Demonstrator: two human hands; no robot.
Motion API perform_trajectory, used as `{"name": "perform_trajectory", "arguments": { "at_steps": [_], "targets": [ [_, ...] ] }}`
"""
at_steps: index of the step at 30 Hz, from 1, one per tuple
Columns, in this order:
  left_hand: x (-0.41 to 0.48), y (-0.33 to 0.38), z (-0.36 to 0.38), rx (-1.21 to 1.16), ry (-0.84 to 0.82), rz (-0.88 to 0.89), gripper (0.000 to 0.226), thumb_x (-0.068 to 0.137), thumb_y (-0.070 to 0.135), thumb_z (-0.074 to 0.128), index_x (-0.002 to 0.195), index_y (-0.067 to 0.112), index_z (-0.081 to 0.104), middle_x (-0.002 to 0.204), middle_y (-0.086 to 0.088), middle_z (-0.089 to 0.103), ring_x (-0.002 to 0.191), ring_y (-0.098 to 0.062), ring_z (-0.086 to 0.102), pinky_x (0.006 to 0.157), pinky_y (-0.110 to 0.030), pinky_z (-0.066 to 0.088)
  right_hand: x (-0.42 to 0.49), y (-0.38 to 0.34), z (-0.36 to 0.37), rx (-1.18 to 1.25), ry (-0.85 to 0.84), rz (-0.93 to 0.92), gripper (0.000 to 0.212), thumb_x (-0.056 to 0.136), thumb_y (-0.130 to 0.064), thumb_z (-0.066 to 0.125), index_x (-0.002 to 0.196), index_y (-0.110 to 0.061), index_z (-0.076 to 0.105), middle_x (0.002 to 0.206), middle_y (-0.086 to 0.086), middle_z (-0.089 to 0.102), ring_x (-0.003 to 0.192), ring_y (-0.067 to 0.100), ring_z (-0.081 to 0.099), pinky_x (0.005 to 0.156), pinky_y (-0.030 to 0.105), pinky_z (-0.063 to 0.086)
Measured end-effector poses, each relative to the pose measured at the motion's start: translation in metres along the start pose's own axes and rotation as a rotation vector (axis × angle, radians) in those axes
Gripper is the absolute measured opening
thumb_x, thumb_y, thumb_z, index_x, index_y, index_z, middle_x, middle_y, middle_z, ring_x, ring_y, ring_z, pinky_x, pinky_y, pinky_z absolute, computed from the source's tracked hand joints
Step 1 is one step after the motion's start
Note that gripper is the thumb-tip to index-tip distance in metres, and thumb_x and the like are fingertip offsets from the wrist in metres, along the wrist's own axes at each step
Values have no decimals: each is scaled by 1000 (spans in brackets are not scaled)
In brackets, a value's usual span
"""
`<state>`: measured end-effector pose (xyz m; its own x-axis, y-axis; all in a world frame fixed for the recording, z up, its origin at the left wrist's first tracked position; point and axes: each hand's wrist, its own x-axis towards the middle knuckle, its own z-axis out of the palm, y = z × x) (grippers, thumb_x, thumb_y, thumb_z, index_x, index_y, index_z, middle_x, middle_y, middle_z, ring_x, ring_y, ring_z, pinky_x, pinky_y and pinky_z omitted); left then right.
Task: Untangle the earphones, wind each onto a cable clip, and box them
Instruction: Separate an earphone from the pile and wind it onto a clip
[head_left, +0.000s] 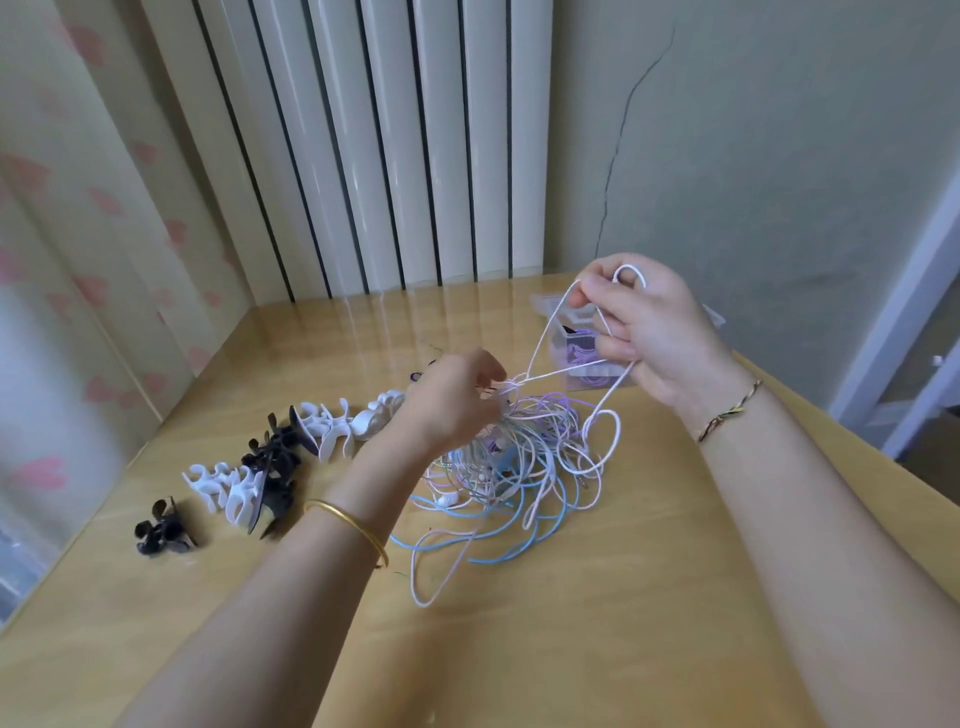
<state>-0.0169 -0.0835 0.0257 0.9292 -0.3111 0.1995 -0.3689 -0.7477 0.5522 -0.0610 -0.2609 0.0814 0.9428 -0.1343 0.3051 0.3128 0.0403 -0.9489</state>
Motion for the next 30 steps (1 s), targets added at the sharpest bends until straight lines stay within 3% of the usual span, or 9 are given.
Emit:
{"name": "perform_trajectory", "arguments": {
  "at_steps": [4,11,15,18,20,23,26,28,30],
  "targets": [
    [-2,-7,-3,96,182,-39,24,79,1,57,100,14,60,99,-6,57,91,-26,52,71,-28,37,8,-2,-12,-786,74,-192,16,85,-5,55,72,-14,57,72,0,58,67,13,51,54,18,36],
    [-7,-2,-16,284,392,-63,25,85,2,45,105,13,56,109,-9,53,94,-34,55,68,-35,42,9,-19,-18,-1318,-73,-51,15,88,-17,55,83,-7,65,86,14,69,84,28,59,68,32,44],
    [-2,-3,-25,-20,520,-88,21,88,1,40,95,14,54,101,-9,61,90,-32,60,78,-40,49,-9,-20,-16,-1135,-410,149,31,83,-50,63,81,-20,69,63,-2,67,72,10,57,69,26,40],
    [-3,-3,-20,-384,381,-157,21,91,6,40,80,18,53,69,-2,62,72,-25,64,76,-41,54,-16,4,-13,-1037,-459,131,20,81,-39,70,73,-21,69,40,-10,49,45,5,43,53,22,34],
    [-5,-2,-14,-460,349,-179,22,92,8,38,83,10,57,63,-2,60,66,-24,60,70,-38,53,-17,17,-11,-821,-410,98,19,86,-30,67,74,-16,71,36,-9,38,37,5,32,42,19,26],
    [-9,-8,-11,-254,342,-98,21,96,19,41,88,7,57,73,-5,60,75,-28,55,63,-33,37,-17,28,-6,-475,-251,84,21,92,-22,60,78,-10,71,42,-8,31,37,6,24,38,17,20],
    [-14,-12,-12,86,242,-17,15,95,26,51,99,15,60,80,0,54,83,-30,55,62,-31,32,-13,34,0,-398,-68,30,18,90,-19,62,77,-13,72,50,-6,36,42,7,24,39,13,20],
    [-18,-11,-14,186,201,5,20,88,24,55,105,21,64,89,2,47,96,-29,55,76,-32,42,-12,36,4,-389,-37,20,17,89,-20,62,82,-11,74,44,-13,35,41,6,26,39,11,20],
    [-21,-2,-20,119,205,-3,33,77,28,53,107,28,67,101,5,43,109,-21,45,92,-31,36,-12,37,8,-358,-46,26,18,90,-19,60,87,-8,74,40,-14,31,38,6,28,38,9,21]
  ]
}}
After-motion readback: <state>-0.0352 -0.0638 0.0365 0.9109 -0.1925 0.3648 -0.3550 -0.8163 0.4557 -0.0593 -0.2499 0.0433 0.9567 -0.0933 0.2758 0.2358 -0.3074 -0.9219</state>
